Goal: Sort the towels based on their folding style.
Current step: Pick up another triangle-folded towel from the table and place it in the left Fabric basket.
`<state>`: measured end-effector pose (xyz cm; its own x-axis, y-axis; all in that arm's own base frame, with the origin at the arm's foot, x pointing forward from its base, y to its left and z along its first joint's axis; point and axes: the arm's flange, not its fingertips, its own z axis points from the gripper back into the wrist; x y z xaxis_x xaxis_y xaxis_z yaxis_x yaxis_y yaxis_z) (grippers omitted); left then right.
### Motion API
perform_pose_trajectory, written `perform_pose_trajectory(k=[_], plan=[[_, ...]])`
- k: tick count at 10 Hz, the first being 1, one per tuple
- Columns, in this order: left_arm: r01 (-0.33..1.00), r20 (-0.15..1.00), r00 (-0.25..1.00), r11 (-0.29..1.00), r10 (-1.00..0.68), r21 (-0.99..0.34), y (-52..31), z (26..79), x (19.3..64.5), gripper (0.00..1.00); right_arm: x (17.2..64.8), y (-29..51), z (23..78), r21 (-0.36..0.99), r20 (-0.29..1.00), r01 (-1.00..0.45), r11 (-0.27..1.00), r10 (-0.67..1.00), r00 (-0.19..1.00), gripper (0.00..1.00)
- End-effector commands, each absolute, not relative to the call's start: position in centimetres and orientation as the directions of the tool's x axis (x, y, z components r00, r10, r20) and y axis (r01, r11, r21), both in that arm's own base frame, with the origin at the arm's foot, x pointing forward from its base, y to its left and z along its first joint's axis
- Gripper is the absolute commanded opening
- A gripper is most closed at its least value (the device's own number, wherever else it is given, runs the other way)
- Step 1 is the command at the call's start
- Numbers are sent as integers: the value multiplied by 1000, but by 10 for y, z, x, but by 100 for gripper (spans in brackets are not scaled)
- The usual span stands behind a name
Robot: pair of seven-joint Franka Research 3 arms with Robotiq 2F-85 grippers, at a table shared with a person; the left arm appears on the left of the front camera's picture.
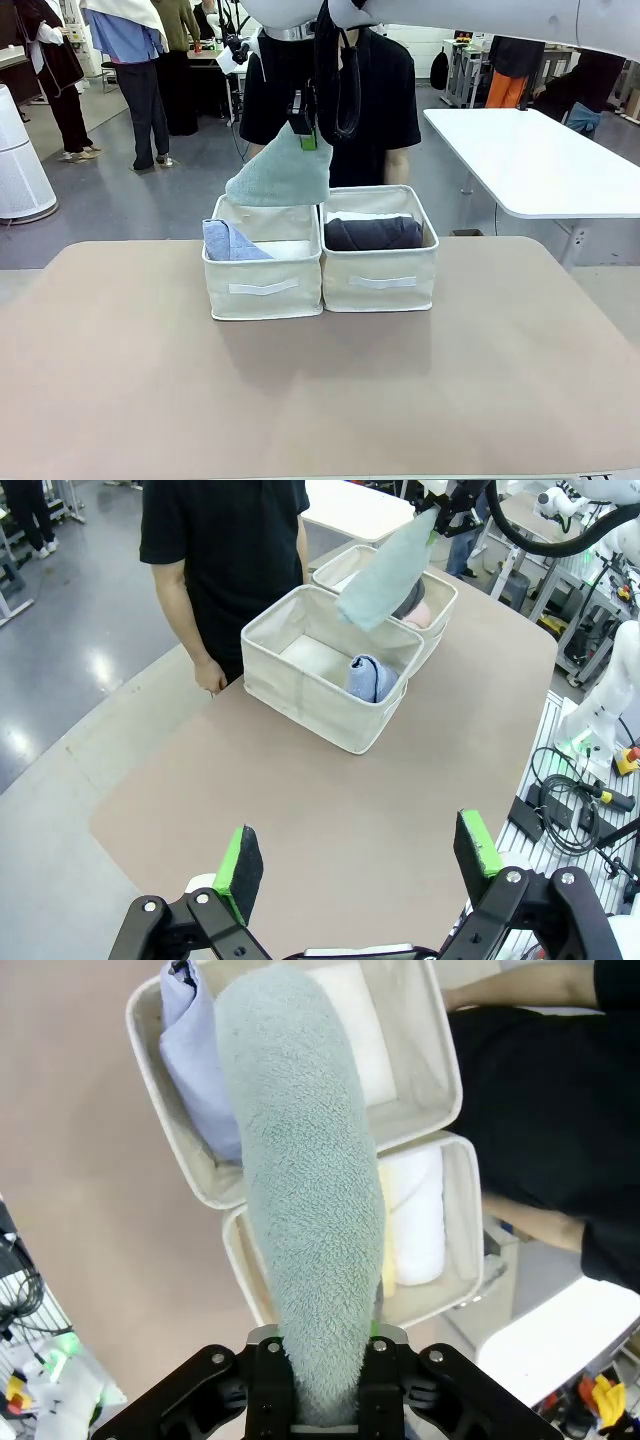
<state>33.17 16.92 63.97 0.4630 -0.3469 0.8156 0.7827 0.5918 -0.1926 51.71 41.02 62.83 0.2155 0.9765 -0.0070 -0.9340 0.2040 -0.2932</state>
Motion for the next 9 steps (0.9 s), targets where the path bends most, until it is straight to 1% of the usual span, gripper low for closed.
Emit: perform_pose_trajectory(k=[1,6,8,9], plan=[[799,828,435,575,-354,-174,171,638,331,100,512,408,631,-302,-23,-931,205,975,222,24],[799,828,435,575,-354,-174,171,638,331,100,517,410,629,-293,-9,-934,204,976,216,24],[799,828,435,575,-354,-174,171,638,331,100,530,425,628,-311,12,-944,113,993,115,24],[799,828,435,575,-354,-174,171,638,331,100,539,429,625,-314,18,-945,92,996,91,24]])
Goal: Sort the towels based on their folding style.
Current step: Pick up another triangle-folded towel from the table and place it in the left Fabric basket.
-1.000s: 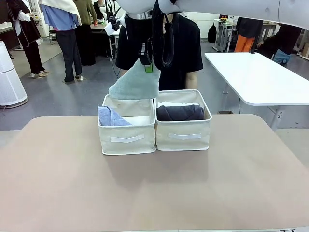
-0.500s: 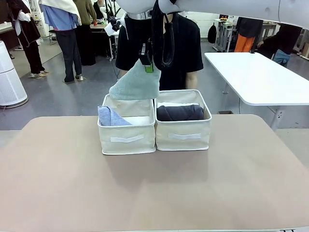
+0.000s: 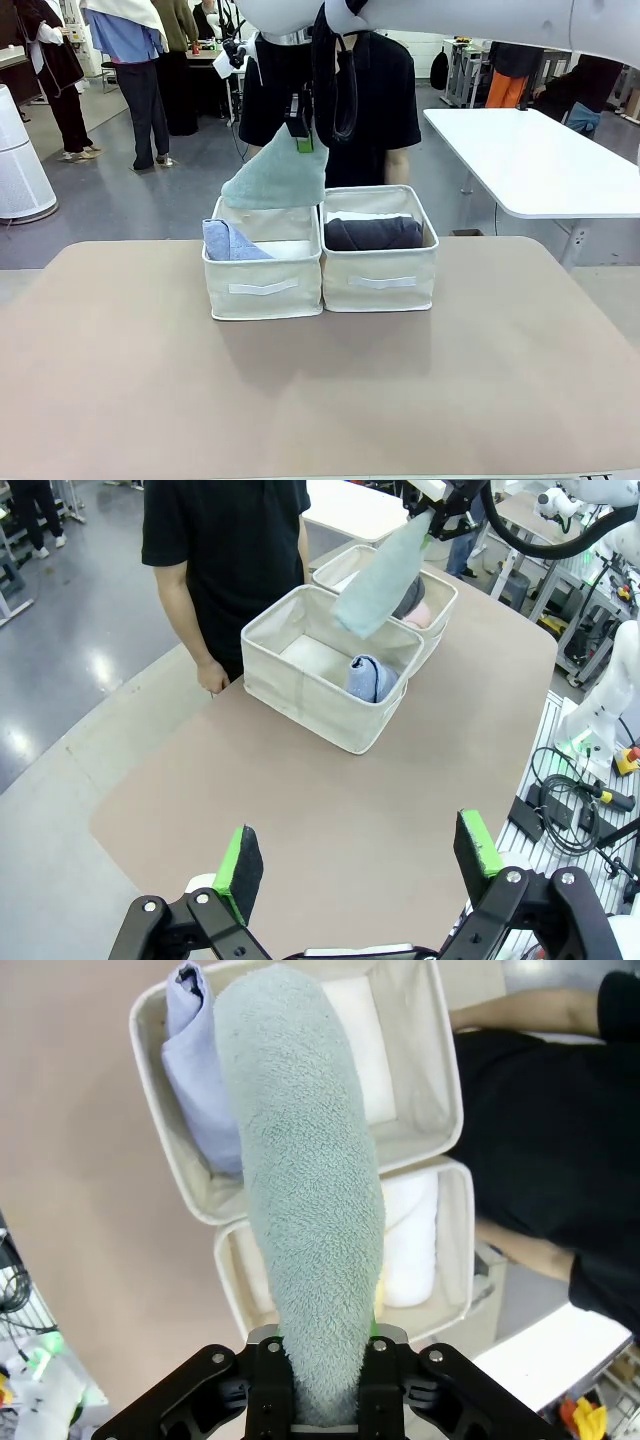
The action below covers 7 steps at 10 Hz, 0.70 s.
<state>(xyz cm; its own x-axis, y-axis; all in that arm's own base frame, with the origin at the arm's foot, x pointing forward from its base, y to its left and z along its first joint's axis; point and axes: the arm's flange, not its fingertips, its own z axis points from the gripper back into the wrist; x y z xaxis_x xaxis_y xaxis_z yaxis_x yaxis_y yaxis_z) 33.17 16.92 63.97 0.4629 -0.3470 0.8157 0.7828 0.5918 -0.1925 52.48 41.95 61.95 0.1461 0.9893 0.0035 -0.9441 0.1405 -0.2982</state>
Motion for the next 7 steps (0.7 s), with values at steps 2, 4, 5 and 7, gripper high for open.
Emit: perform_pose_trajectory(k=[2,4,5,7], plan=[[799,828,435,575,-354,-174,171,638,331,100,566,438,611,-288,-6,-955,75,997,81,24],[799,828,435,575,-354,-174,171,638,331,100,584,456,592,-278,-80,-960,24,996,48,24],[799,828,435,575,-354,-174,171,638,331,100,588,462,584,-271,-108,-963,9,993,40,24],[799,828,435,575,-354,-174,171,638,331,100,597,470,565,-233,-112,-972,-13,994,14,24]])
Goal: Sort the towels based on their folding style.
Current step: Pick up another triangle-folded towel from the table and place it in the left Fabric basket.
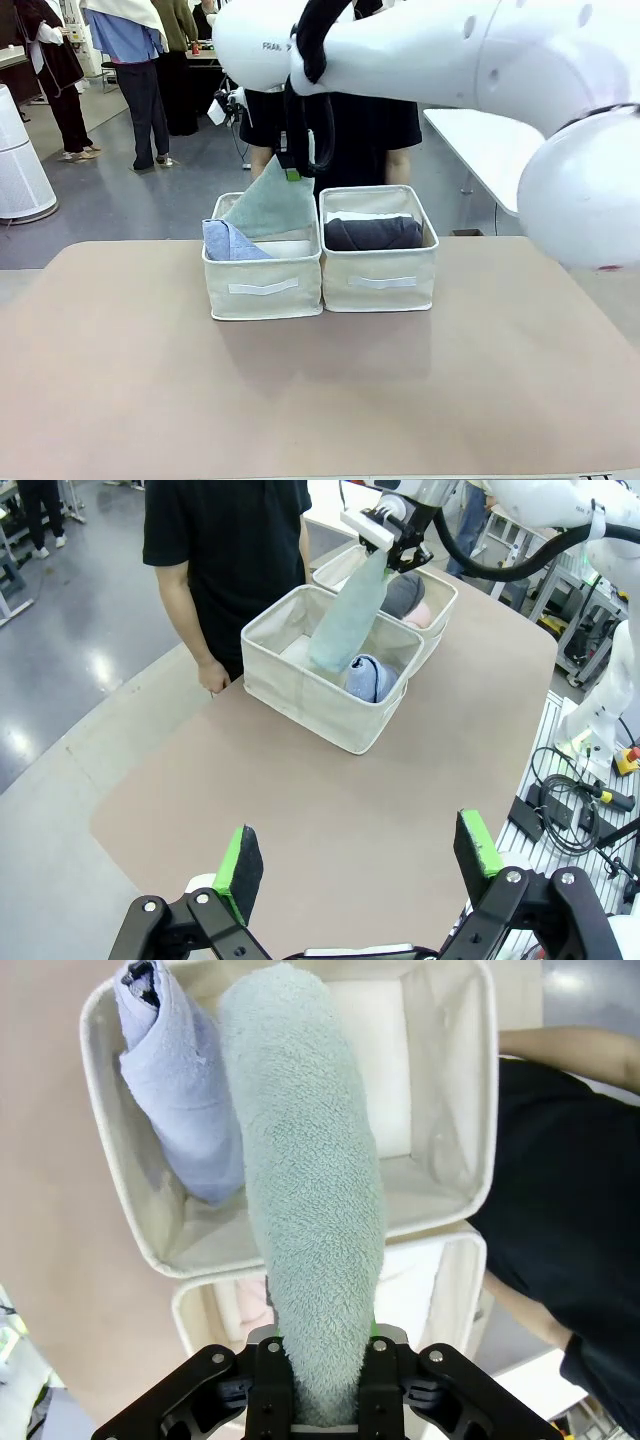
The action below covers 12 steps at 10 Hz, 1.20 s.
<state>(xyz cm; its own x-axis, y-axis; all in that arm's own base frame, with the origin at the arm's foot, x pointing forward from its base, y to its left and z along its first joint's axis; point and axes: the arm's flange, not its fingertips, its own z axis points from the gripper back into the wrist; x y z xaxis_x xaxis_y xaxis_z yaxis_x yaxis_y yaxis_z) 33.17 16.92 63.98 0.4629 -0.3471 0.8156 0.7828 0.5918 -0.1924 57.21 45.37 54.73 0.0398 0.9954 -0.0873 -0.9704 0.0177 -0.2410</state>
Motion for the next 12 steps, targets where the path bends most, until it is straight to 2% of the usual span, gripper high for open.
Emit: perform_pose_trajectory(k=[1,4,12], plan=[[799,828,435,575,-354,-174,171,638,331,100,602,471,557,-218,-112,-976,-11,994,13,24],[799,828,435,575,-354,-174,171,638,331,100,612,471,535,-185,-135,-983,-8,991,18,24],[799,828,435,575,-354,-174,171,638,331,100,619,467,498,-140,-46,-988,-60,997,-54,24]])
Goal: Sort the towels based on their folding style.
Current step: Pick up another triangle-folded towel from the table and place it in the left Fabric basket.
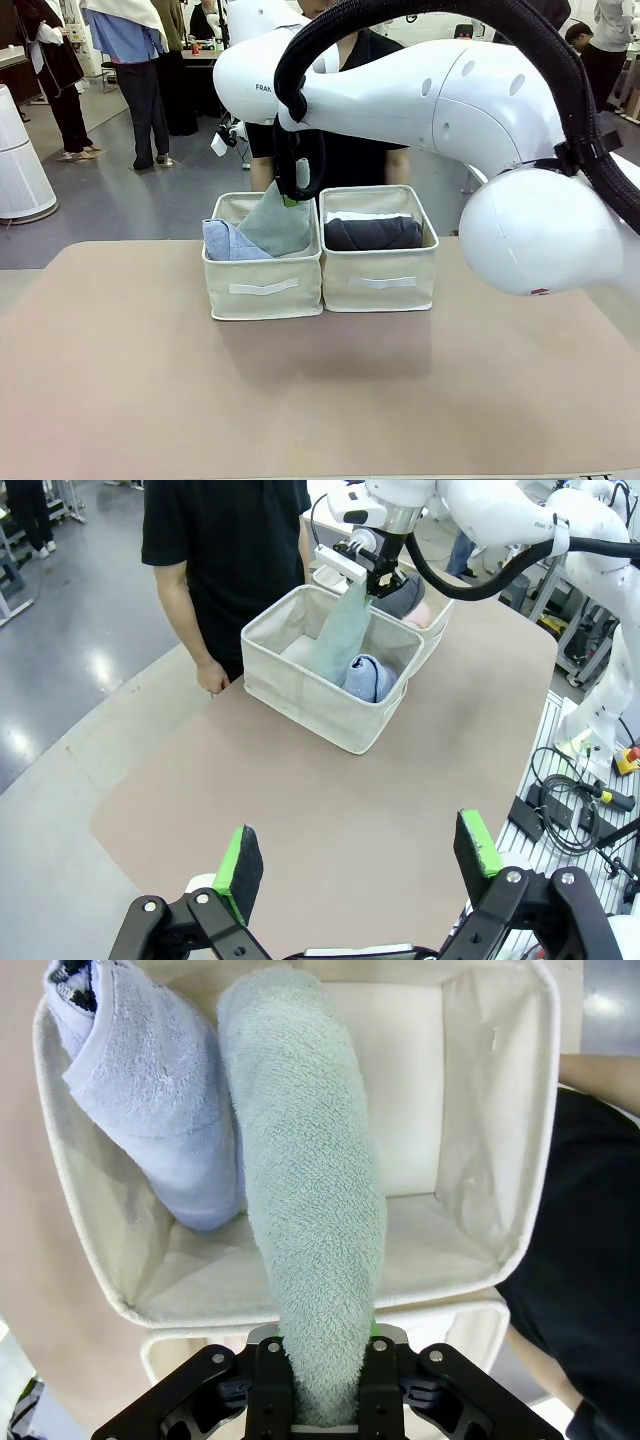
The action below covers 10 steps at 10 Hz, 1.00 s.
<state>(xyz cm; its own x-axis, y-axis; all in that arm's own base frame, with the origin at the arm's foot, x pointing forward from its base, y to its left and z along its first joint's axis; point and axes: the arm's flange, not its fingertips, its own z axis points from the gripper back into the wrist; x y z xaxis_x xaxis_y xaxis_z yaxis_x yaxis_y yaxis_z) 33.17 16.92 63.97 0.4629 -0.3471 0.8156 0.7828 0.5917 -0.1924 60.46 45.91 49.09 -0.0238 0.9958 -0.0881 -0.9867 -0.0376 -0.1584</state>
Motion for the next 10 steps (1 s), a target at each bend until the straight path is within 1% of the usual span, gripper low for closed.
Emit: perform_pose_trajectory(k=[1,5,10], plan=[[799,828,435,575,-354,-174,171,638,331,100,619,464,495,-129,-30,-990,-59,998,-56,24],[799,828,435,575,-354,-174,171,638,331,100,622,448,479,-92,6,-996,-8,1000,-9,24],[799,828,435,575,-354,-174,171,638,331,100,620,441,454,-58,7,-998,-17,1000,-18,24]])
